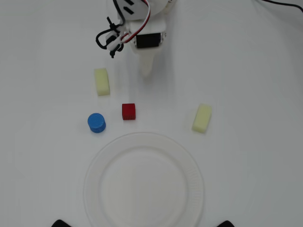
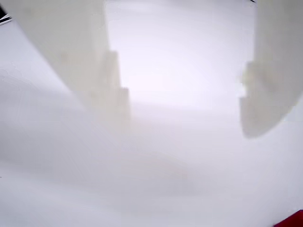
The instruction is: Grasp a red block and put it in the dish.
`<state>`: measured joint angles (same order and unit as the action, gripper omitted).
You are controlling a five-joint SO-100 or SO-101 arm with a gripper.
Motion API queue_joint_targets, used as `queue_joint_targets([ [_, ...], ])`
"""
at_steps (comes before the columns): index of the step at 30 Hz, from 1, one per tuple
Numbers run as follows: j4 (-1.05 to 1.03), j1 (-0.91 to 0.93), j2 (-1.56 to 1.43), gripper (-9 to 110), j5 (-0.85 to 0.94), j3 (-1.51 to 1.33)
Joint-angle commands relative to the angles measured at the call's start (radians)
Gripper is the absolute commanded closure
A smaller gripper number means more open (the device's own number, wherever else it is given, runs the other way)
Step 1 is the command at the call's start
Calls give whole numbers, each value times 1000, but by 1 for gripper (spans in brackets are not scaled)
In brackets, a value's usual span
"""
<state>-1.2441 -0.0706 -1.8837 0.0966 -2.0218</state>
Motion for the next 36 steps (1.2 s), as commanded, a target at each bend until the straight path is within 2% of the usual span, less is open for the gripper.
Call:
queue_joint_targets([
  [1,5,18,123,76,-12,193],
  [7,17,51,324,67,-12,373],
  [13,28,107,511,66,25,503],
  [20,58,152,598,68,51,506],
  [30,84,144,649,77,78,506],
  [36,87,135,650,92,75,512],
])
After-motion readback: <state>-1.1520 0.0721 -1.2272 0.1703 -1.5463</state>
